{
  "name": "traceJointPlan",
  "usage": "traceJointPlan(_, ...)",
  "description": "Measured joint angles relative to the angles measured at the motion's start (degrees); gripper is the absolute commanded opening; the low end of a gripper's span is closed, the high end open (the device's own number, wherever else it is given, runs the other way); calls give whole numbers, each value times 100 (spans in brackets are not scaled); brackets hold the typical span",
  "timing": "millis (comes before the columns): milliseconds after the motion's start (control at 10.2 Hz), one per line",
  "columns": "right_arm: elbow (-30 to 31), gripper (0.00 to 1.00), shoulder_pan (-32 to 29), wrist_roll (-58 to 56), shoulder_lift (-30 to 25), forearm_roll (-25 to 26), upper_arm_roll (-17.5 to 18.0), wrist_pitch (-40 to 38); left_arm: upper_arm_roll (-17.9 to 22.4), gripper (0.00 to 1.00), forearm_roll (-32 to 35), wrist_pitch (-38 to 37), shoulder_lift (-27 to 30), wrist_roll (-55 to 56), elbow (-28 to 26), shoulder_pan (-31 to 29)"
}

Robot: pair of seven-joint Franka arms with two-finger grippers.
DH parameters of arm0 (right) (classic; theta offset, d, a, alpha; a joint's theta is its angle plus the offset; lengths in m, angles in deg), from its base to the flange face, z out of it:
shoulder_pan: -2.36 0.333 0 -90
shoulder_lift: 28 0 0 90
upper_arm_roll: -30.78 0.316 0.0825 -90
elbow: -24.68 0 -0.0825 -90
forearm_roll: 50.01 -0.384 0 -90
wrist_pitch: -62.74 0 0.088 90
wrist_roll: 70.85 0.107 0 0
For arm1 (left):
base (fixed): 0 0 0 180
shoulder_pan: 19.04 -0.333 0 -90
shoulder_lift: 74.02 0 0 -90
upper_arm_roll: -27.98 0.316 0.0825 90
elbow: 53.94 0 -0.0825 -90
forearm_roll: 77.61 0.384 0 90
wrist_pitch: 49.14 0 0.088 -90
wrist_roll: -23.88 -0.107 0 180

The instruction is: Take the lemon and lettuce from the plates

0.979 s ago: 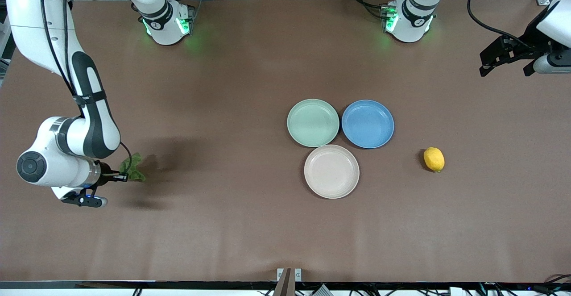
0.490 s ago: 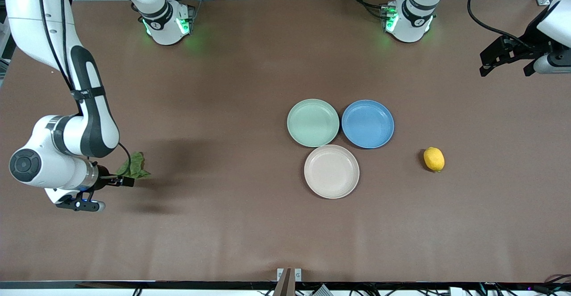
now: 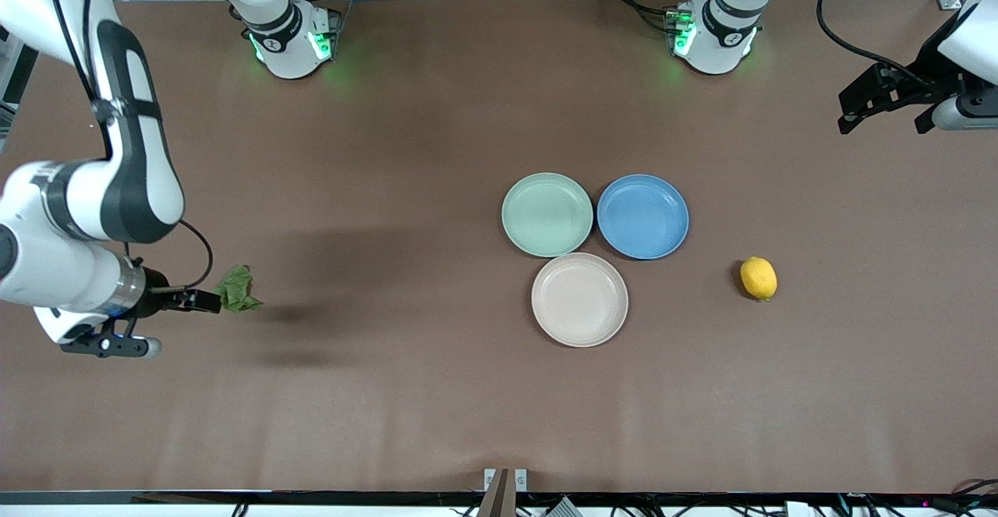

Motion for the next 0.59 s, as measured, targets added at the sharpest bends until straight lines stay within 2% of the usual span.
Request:
traceJointPlan(294, -217, 100, 119, 1, -709, 32, -2, -849, 5, 100, 0, -2, -5, 0, 3, 0)
traceJointPlan(588, -852, 100, 106, 1, -1011, 44, -15, -1794, 9, 100, 0, -5, -8, 0, 4, -1)
